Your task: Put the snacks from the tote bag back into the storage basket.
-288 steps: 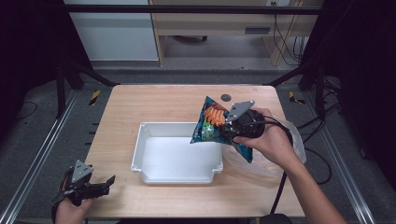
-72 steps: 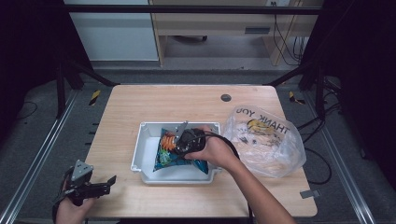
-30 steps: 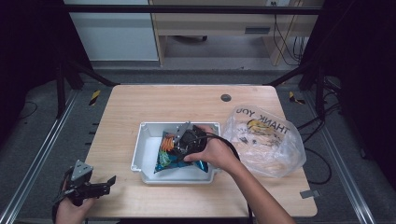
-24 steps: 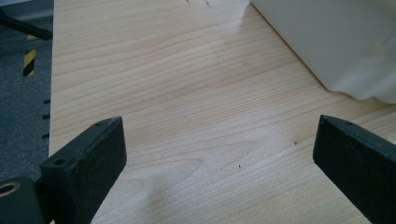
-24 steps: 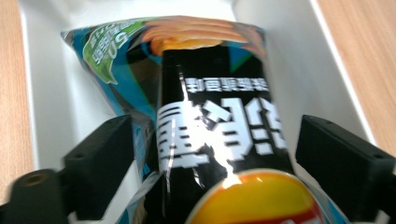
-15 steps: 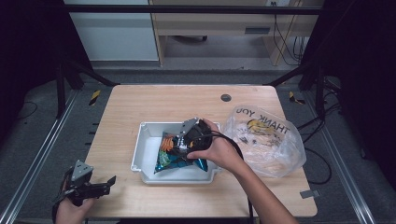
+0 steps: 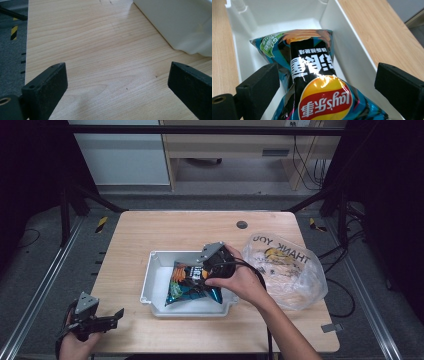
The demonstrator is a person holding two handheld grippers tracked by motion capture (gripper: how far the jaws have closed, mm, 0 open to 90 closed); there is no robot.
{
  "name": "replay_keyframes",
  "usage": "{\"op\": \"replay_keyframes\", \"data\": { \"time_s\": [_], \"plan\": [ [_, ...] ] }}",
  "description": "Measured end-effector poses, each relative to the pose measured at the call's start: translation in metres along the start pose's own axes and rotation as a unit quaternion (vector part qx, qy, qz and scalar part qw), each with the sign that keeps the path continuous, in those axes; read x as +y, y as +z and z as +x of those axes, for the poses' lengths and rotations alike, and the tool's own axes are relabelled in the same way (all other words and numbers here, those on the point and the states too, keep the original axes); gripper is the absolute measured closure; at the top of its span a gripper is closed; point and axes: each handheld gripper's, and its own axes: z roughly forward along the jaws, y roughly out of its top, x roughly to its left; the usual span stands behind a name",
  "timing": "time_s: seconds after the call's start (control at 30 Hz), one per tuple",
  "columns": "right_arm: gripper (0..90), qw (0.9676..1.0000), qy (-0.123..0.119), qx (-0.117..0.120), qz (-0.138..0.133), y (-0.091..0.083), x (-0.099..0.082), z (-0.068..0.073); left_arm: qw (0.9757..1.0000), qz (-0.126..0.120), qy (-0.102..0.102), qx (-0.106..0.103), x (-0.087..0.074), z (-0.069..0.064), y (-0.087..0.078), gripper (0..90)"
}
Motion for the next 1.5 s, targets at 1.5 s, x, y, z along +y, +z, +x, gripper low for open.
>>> {"op": "replay_keyframes", "data": {
  "time_s": [1.5],
  "plan": [
    [6.8, 0.9806, 0.111, -0.139, -0.082, -0.115, -0.058, -0.015, 0.9988, -0.03, -0.029, 0.026, 0.004, 0.002, -0.005, 2.1]
  ]
}}
